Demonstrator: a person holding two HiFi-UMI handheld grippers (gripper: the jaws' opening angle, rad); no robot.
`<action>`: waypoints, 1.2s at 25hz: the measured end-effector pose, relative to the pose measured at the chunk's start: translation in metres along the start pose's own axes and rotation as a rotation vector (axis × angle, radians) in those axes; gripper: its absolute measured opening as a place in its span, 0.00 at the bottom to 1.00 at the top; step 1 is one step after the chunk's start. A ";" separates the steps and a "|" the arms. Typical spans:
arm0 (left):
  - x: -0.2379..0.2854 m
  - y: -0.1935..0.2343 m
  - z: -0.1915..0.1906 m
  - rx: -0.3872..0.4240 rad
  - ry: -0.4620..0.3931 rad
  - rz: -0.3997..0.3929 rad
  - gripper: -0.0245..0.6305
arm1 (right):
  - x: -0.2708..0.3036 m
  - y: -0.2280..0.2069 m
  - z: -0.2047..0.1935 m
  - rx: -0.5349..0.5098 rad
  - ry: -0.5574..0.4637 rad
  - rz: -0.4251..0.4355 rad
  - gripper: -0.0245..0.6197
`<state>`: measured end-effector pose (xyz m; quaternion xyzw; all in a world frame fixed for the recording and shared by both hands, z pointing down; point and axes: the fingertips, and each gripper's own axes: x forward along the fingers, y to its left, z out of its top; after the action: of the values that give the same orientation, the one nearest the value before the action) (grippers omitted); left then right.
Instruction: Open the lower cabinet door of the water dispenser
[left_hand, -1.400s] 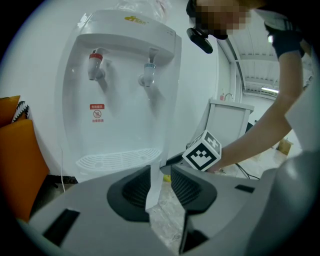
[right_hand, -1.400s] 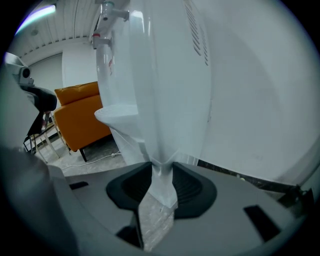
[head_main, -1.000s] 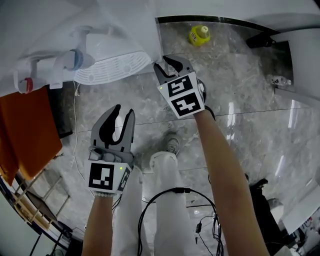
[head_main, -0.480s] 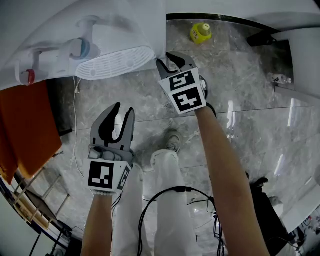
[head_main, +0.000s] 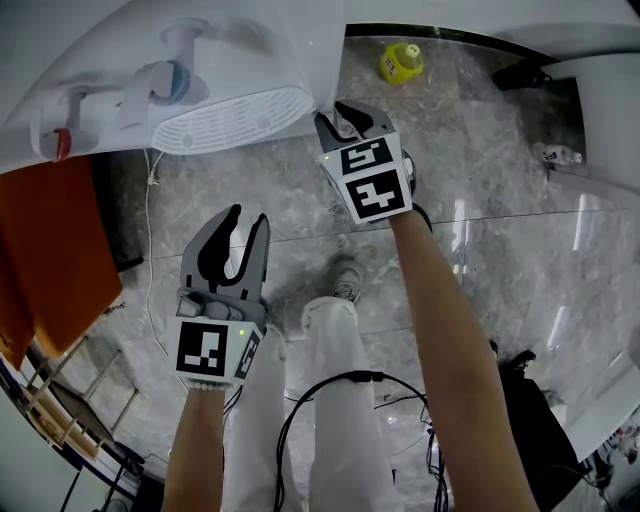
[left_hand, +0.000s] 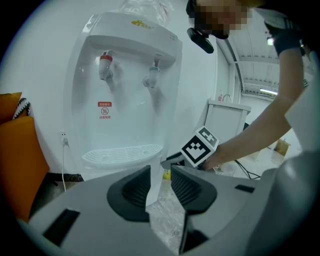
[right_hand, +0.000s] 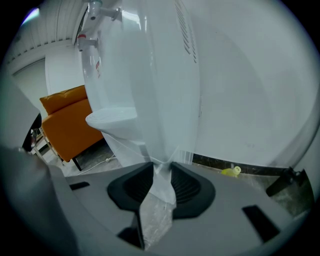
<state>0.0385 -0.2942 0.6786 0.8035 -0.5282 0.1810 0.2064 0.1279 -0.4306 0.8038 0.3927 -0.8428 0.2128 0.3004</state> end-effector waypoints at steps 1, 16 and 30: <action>-0.001 0.000 0.000 -0.001 -0.001 -0.001 0.23 | 0.000 0.000 0.000 -0.001 0.001 -0.002 0.22; -0.007 0.007 -0.005 -0.015 -0.009 -0.005 0.23 | -0.003 -0.001 -0.001 0.016 0.007 -0.042 0.20; -0.017 0.010 -0.011 -0.018 0.001 -0.011 0.23 | -0.032 0.032 -0.036 -0.001 0.039 -0.007 0.17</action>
<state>0.0221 -0.2793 0.6810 0.8043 -0.5254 0.1756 0.2149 0.1314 -0.3732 0.8041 0.3914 -0.8355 0.2188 0.3176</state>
